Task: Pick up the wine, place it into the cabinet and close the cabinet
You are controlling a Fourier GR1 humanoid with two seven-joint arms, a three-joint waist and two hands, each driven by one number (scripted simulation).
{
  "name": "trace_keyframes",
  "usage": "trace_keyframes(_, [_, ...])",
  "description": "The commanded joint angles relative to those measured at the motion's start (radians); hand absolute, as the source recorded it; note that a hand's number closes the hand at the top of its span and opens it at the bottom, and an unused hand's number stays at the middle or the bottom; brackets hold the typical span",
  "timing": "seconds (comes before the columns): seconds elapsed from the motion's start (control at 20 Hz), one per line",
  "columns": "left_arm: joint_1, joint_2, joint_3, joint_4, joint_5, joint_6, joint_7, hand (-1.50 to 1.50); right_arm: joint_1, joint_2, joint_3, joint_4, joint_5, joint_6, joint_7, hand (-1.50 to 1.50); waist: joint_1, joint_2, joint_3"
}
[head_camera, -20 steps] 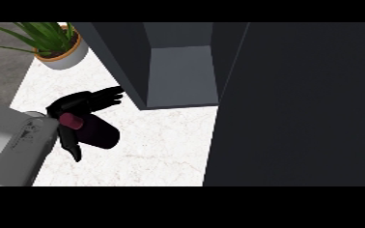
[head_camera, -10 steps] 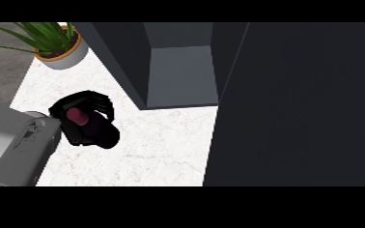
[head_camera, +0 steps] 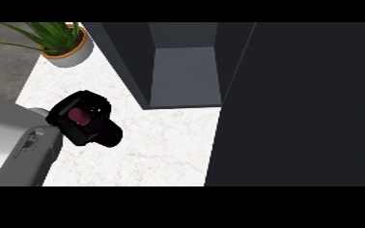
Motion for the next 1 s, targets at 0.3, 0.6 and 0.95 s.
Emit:
trace_keyframes(0.3, [0.311, -0.217, 0.125, -0.156, 0.075, 0.371, -0.235, 1.5, 0.094, -0.063, -0.007, -0.145, 0.051, -0.034, 0.016, -1.5, 0.027, 0.003, -0.009])
trace_keyframes(0.6, [0.376, -0.291, 0.053, -0.338, 0.087, 0.388, -0.155, 1.5, 0.065, -0.068, 0.024, -0.156, 0.097, -0.056, 0.047, -1.5, 0.025, 0.006, -0.01])
trace_keyframes(0.95, [0.454, -0.358, -0.07, -0.491, 0.076, 0.487, -0.088, 1.5, 0.115, -0.13, 0.019, -0.213, 0.073, -0.069, 0.022, -1.5, 0.014, 0.007, -0.011])
